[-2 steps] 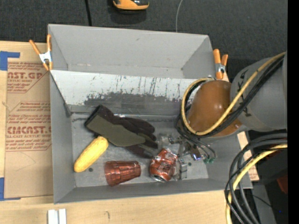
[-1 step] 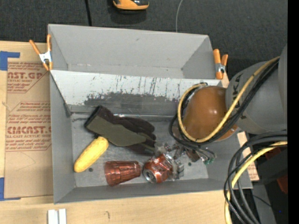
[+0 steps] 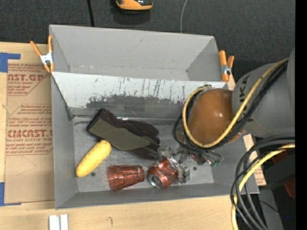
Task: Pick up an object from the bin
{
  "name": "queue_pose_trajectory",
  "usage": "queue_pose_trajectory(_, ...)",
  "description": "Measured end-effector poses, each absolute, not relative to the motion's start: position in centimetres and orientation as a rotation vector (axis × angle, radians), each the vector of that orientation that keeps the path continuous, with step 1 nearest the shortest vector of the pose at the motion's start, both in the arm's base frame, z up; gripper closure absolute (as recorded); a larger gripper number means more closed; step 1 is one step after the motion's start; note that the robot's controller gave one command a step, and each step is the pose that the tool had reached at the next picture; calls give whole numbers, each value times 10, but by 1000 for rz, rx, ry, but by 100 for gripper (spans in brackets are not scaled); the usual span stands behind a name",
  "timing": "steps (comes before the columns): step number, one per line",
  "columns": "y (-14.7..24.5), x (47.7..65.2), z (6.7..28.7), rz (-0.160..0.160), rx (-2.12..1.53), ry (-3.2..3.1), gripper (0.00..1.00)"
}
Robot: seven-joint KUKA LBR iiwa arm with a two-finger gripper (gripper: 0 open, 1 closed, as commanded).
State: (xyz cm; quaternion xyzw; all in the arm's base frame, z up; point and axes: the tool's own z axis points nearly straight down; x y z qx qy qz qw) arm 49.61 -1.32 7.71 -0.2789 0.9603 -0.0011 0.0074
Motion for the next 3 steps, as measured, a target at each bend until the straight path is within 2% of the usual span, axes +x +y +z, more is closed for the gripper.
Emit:
queue_pose_trajectory(2,-13,497,76,-4,-909,2992,100)
queue_pose_trajectory(3,-13,497,87,-3,-894,3000,100)
